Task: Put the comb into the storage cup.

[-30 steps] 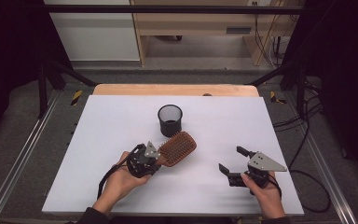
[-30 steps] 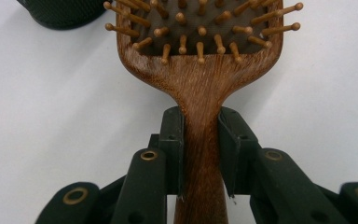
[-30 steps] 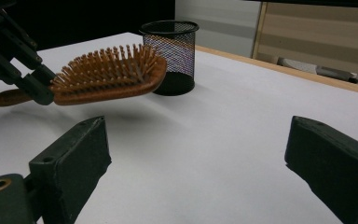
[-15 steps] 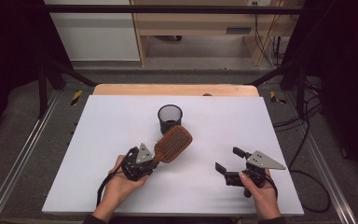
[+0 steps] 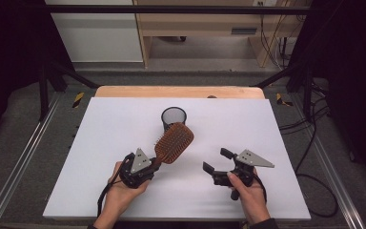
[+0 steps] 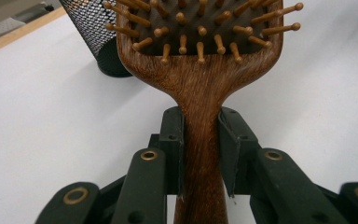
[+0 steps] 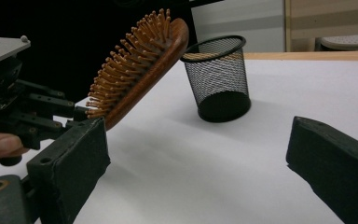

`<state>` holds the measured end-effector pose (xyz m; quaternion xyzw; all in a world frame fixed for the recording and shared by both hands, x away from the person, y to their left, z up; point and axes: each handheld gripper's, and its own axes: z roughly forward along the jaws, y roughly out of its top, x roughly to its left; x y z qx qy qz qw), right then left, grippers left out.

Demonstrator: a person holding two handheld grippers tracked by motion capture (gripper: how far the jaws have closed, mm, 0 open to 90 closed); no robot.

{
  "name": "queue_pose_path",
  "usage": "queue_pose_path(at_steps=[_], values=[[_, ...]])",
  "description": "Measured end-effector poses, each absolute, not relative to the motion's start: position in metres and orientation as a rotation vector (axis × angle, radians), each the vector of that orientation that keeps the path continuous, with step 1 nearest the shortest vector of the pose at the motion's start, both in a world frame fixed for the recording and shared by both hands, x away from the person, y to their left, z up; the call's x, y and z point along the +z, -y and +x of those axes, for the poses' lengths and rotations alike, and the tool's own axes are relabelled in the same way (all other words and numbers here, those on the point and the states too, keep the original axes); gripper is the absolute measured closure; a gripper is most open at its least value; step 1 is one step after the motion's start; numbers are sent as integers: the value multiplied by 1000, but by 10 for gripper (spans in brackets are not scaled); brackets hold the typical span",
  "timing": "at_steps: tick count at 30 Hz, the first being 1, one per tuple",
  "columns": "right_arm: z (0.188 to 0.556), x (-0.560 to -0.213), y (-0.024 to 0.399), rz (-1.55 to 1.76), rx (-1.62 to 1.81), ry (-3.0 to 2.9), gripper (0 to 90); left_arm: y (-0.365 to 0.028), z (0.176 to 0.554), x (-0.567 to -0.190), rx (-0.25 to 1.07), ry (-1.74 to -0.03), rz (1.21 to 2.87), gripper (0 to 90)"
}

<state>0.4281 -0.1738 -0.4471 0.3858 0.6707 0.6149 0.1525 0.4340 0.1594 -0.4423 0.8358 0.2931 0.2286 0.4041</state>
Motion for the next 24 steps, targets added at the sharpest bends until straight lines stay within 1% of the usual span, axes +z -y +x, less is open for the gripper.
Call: queue_pose_path(at_steps=[3,7,24], values=[[432,-447,159,1101,1755,-1926,54,-159,432,-443,592,-739,2104,730],[433,-446,151,1119,1752,-1938,55,-160,430,-443,576,-756,2065,730],[442,-424,114,1161,1778,-2011,62,-161,422,-438,622,-744,2009,730]])
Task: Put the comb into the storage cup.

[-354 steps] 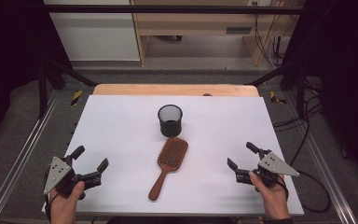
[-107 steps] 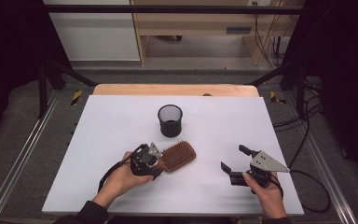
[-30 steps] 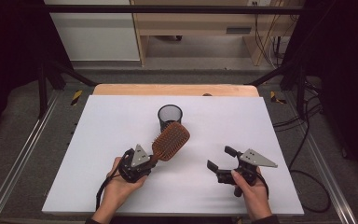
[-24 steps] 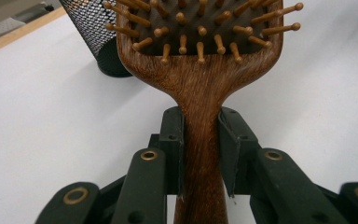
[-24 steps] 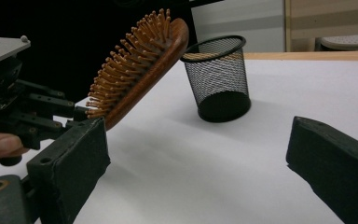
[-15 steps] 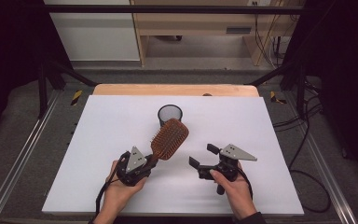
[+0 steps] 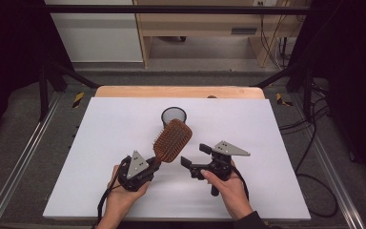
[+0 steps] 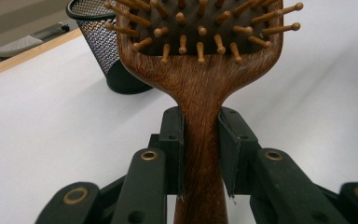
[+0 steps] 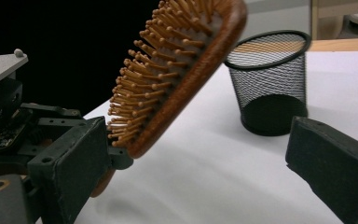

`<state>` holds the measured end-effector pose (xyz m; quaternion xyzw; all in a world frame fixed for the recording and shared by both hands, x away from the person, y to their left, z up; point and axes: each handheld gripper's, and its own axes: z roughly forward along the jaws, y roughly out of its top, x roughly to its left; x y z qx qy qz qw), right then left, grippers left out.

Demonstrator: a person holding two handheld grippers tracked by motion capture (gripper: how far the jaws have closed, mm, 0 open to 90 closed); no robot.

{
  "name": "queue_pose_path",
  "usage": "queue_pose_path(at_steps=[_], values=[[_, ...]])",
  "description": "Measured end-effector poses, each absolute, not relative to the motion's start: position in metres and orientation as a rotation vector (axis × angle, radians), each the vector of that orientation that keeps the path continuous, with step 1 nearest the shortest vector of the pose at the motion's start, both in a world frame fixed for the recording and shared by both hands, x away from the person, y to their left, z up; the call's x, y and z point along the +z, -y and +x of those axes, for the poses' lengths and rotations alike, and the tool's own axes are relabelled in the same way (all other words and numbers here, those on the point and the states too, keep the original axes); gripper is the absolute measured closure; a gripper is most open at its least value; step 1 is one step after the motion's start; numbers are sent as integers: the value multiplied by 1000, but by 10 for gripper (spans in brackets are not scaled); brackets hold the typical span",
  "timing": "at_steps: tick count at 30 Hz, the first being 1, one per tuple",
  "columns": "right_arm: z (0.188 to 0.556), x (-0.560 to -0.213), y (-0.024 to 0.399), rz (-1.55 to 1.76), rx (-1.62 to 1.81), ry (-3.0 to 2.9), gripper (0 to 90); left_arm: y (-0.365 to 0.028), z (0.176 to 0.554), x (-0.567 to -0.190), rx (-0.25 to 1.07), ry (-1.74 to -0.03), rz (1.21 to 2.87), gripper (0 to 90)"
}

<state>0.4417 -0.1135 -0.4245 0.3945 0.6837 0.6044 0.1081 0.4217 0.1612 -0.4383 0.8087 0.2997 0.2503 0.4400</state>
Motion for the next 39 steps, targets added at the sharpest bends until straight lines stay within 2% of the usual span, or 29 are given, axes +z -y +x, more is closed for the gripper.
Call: queue_pose_path(at_steps=[39], values=[[466,-389,86,1141,1897,-2008,96,-158,415,-434,651,-731,1949,730]])
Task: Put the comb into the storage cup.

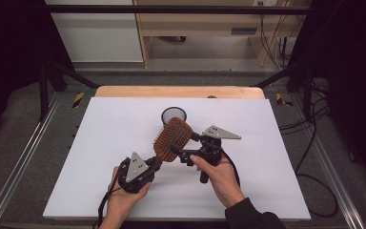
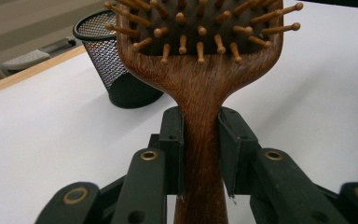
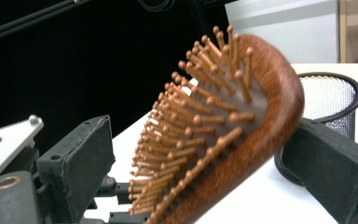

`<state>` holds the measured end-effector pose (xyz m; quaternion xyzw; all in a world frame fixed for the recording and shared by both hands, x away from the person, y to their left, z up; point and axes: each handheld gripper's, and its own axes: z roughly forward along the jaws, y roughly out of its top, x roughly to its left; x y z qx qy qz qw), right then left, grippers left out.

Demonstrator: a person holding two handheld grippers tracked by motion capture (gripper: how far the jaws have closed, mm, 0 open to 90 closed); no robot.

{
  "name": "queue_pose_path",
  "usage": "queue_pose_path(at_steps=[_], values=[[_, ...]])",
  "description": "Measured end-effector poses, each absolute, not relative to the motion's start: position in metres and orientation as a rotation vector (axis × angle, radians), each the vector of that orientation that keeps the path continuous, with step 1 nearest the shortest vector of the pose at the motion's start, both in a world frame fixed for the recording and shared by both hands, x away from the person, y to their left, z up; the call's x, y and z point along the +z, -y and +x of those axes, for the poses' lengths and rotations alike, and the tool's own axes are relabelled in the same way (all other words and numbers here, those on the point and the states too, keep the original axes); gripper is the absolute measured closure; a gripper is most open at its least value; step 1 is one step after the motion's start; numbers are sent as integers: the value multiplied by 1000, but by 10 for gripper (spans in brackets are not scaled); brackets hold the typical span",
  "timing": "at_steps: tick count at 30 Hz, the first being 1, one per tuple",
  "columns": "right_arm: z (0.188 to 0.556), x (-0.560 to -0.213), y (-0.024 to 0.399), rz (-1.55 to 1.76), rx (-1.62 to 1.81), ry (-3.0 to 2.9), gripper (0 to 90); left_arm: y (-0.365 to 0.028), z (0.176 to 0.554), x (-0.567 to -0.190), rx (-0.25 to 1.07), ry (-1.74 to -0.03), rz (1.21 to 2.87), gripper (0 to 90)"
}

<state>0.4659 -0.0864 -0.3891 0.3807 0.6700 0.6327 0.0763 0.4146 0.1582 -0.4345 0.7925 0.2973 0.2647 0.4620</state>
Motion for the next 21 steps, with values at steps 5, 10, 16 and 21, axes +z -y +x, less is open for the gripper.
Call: queue_pose_path(at_steps=[5,10,16,21], values=[[468,-385,85,1138,1905,-2009,125,-158,413,-433,655,-720,1941,729],[469,-384,83,1135,1925,-2014,165,-157,412,-432,653,-715,1933,729],[469,-383,80,1134,1941,-2015,210,-156,411,-430,650,-708,1928,729],[471,-382,80,1150,1959,-1998,254,-157,411,-430,646,-710,1919,729]])
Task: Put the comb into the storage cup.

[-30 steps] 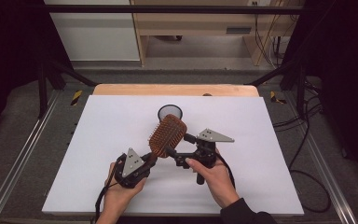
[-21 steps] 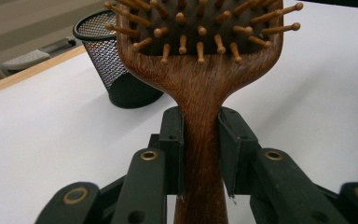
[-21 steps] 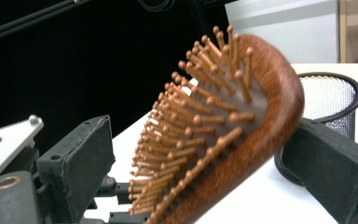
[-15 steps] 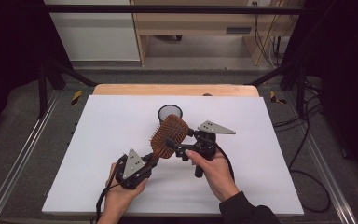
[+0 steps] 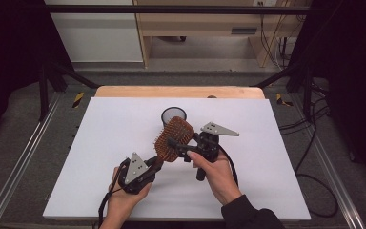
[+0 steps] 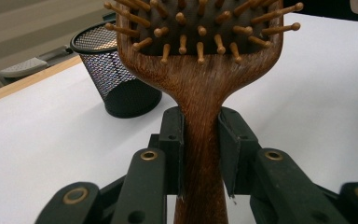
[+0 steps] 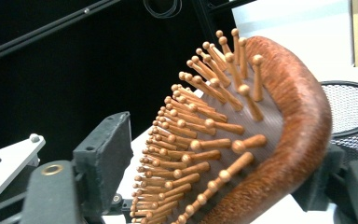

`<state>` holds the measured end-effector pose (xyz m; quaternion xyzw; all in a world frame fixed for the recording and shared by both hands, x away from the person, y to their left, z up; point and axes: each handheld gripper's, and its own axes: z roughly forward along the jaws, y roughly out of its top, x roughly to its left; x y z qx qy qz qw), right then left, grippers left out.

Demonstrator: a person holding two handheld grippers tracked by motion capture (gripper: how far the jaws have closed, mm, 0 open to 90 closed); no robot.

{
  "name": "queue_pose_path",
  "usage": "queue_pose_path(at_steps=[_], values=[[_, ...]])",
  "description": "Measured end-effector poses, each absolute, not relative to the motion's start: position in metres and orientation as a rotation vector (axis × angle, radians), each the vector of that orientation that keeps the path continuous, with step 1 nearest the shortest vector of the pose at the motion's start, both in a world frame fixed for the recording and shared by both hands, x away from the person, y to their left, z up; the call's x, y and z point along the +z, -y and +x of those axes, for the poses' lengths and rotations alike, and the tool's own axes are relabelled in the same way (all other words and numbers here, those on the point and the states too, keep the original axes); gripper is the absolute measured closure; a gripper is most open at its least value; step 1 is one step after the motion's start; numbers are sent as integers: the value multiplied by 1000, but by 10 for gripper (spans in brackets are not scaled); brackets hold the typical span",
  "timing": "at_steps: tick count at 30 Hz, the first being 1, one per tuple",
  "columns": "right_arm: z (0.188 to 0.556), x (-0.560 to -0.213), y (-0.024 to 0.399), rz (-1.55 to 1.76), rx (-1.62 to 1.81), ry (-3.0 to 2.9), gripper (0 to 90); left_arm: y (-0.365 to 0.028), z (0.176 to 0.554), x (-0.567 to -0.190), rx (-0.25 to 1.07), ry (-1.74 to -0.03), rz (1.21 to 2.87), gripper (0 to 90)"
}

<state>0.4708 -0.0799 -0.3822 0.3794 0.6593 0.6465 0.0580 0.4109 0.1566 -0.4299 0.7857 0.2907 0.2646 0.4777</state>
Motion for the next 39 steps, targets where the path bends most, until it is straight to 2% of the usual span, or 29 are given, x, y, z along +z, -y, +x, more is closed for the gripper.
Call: queue_pose_path(at_steps=[11,22,39], values=[[472,-382,82,1165,1990,-1991,300,-157,411,-430,639,-710,1912,729],[473,-382,82,1190,2012,-1983,304,-156,411,-430,629,-702,1912,729],[469,-378,81,1175,2025,-1973,433,-157,412,-432,604,-708,1899,730]])
